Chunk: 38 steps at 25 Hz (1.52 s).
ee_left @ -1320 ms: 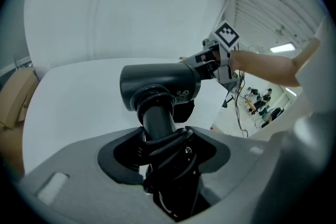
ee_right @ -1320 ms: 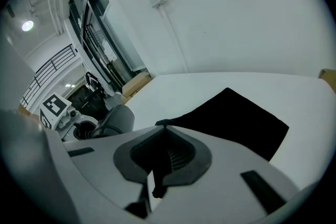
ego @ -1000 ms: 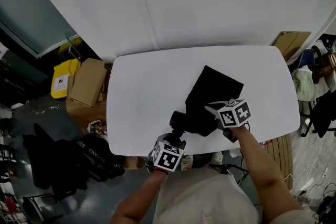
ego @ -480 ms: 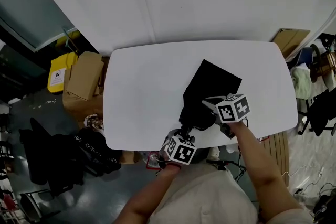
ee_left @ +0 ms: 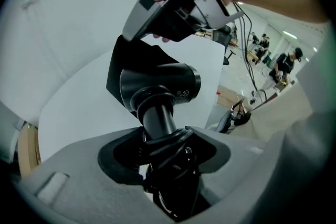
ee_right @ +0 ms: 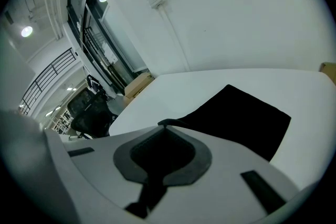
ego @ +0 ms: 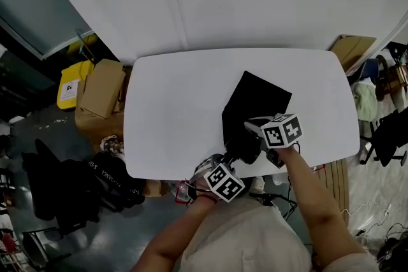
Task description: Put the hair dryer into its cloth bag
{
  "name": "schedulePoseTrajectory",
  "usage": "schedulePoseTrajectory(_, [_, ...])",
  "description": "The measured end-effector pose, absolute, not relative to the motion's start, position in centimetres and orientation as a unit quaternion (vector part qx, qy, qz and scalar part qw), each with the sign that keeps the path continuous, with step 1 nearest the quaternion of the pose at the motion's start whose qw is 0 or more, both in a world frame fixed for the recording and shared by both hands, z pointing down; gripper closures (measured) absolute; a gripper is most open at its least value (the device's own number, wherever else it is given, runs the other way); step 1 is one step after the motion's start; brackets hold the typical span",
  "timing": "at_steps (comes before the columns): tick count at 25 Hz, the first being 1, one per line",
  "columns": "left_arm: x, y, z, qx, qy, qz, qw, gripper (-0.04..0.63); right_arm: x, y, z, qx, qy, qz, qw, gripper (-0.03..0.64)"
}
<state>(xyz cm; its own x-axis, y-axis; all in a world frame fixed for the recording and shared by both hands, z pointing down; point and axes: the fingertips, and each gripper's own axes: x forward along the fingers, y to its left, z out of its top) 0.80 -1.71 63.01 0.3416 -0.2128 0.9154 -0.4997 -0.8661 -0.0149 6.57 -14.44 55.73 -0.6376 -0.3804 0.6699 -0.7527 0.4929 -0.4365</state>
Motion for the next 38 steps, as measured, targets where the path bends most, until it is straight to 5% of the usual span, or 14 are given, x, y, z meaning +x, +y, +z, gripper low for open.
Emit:
schedulePoseTrajectory(6, [1.5, -1.2, 63.0, 0.818, -0.134, 0.553, 0.086, 0.352, 6.6, -14.1, 55.8, 0.344, -0.826, 0.37, 0.25, 0.594])
schedulePoseTrajectory(38, [2.0, -7.1, 64.0, 0.81, -0.206, 0.505, 0.216, 0.351, 3.5, -12.2, 54.8, 0.243, -0.849, 0.382, 0.273, 0.594])
